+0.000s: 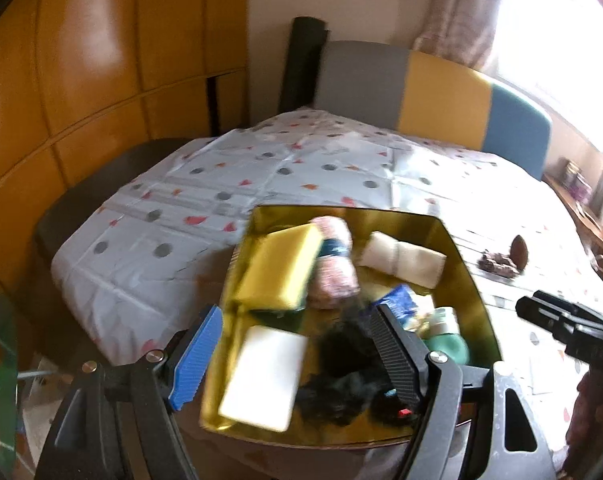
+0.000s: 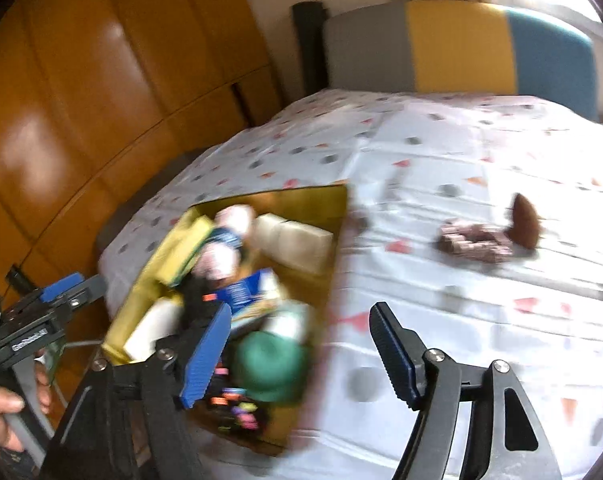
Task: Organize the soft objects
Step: 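Move the left tool to the pink satin scrunchie and grasp it while the right tool approaches the brown sponge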
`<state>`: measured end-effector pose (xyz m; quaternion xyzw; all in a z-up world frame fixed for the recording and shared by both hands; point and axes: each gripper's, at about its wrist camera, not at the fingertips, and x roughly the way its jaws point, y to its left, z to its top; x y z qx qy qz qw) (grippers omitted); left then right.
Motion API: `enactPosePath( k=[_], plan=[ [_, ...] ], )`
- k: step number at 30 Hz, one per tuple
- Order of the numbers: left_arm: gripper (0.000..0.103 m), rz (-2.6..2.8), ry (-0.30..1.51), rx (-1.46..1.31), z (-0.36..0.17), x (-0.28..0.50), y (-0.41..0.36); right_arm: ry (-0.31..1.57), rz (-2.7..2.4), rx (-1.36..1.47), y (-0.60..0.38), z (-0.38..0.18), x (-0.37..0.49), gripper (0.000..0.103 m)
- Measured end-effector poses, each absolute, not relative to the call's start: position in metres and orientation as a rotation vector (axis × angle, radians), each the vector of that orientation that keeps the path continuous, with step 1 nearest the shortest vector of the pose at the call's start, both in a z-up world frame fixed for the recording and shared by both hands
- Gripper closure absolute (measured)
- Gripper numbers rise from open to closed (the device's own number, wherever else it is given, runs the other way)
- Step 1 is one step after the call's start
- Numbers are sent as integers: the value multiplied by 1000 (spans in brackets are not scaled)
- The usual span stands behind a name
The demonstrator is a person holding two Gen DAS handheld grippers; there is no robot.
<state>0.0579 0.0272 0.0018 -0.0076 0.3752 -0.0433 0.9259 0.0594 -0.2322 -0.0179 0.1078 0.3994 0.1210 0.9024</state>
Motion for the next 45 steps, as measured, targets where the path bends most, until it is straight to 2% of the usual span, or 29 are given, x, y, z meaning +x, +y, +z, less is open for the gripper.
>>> enactPosePath(
  k=[6, 10, 17, 19, 24, 28, 29, 32, 34, 36, 40, 41, 42, 43, 44, 45],
  plan=[
    [26, -178, 776, 36, 7, 67, -16, 810, 104, 254, -305, -14, 56, 28],
    [26, -234, 776, 48, 9, 75, -44, 801, -9, 259, -355, -17, 54, 21],
    [27, -381, 823, 115, 12, 102, -117, 774, -218, 371, -432, -44, 39, 20],
    [30, -443, 853, 136, 9, 112, -143, 820, -292, 434, -449, -60, 35, 20],
    [31, -533, 906, 225, -12, 133, -212, 806, -332, 543, -475, -59, 30, 20],
    [30, -551, 1019, 217, -43, 155, -256, 790, -319, 594, -479, -56, 27, 20],
    [30, -541, 1034, 210, -50, 160, -263, 794, -318, 593, -478, -56, 28, 20],
    [18, -504, 1061, 173, -68, 178, -283, 805, -299, 598, -473, -57, 30, 20],
    [17, -502, 1059, 148, -74, 187, -291, 807, -276, 614, -473, -58, 31, 20],
    [0, -487, 1049, 149, -79, 196, -301, 806, -267, 631, -473, -59, 32, 19],
    [0, -457, 1092, 160, -96, 212, -314, 800, -249, 664, -475, -58, 31, 19],
    [5, -447, 1100, 167, -101, 215, -317, 800, -248, 668, -475, -57, 31, 19],
    [21, -434, 1109, 176, -106, 218, -319, 802, -245, 673, -475, -58, 32, 19],
    [31, -419, 1123, 187, -110, 219, -319, 804, -243, 678, -475, -58, 32, 19],
    [37, -416, 1136, 177, -114, 221, -317, 803, -243, 680, -475, -58, 32, 19],
    [50, -421, 1125, 167, -113, 221, -316, 801, -244, 677, -475, -58, 31, 19]
  ],
)
